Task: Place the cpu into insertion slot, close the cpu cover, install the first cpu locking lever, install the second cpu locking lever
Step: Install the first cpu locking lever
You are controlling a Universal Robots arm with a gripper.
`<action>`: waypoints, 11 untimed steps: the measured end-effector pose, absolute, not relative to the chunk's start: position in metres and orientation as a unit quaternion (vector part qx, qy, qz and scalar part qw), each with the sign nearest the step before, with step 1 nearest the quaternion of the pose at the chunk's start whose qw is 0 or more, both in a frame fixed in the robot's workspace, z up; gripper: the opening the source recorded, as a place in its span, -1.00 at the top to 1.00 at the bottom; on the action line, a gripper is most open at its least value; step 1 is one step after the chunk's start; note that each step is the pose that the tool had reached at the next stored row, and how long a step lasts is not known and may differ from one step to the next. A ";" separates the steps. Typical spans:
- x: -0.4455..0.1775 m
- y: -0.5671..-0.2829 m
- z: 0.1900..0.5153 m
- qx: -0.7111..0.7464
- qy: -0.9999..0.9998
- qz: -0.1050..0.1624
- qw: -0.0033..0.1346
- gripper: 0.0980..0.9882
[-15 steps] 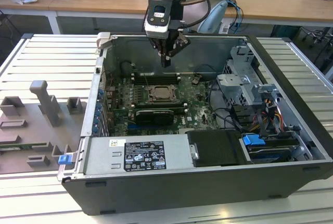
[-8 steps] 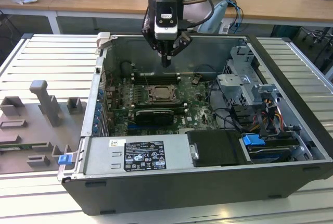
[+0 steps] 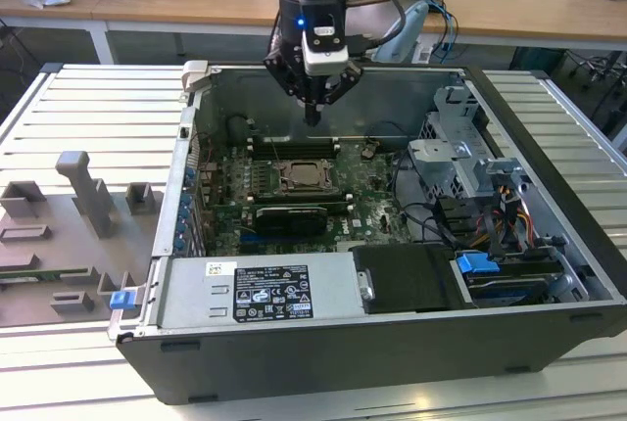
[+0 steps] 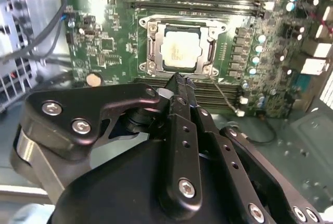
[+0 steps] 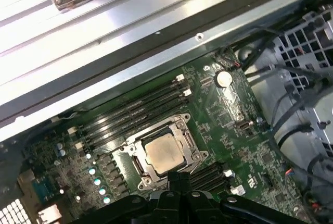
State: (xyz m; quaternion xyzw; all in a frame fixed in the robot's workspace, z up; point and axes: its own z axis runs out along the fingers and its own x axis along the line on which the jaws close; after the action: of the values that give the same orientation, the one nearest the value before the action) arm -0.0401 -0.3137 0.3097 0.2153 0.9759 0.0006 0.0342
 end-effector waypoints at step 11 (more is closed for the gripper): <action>-0.040 -0.314 0.306 0.088 0.996 0.005 0.034 0.98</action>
State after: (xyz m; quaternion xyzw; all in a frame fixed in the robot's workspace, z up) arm -0.0401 -0.3137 0.3055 0.0876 0.9956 0.0049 0.0338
